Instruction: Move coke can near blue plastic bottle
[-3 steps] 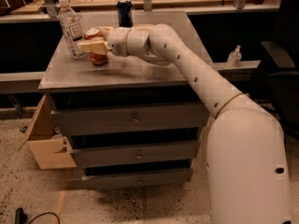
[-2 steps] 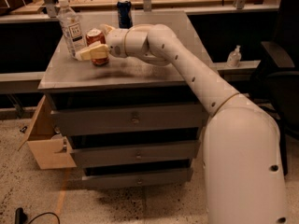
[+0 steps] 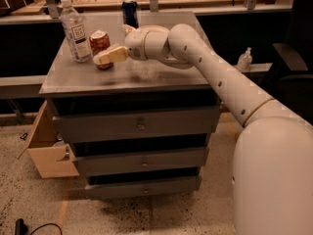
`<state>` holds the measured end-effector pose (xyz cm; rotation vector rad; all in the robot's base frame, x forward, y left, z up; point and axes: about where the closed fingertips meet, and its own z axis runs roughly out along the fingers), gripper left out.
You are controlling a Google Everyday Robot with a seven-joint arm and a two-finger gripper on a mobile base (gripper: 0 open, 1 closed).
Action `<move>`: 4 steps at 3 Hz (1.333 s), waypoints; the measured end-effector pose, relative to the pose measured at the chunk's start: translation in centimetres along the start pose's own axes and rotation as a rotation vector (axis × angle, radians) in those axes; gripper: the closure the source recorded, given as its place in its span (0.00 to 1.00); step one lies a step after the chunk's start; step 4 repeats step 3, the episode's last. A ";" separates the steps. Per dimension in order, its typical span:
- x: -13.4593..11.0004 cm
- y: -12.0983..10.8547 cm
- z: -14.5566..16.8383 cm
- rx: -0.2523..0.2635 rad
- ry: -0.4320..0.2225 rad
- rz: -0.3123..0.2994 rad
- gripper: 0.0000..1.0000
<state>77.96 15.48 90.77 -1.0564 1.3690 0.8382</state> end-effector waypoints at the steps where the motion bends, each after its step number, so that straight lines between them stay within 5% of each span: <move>1: -0.8 -2.2 -6.2 0.117 0.050 -0.021 0.00; 2: -2.0 -4.3 -14.3 0.301 0.094 -0.034 0.00; 3: -1.9 -5.1 -15.9 0.363 0.096 -0.035 0.00; 4: -1.9 -5.1 -15.9 0.363 0.096 -0.035 0.00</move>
Offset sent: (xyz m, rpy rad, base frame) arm -0.0235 -0.2861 0.0571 -0.1234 -0.0574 -0.6442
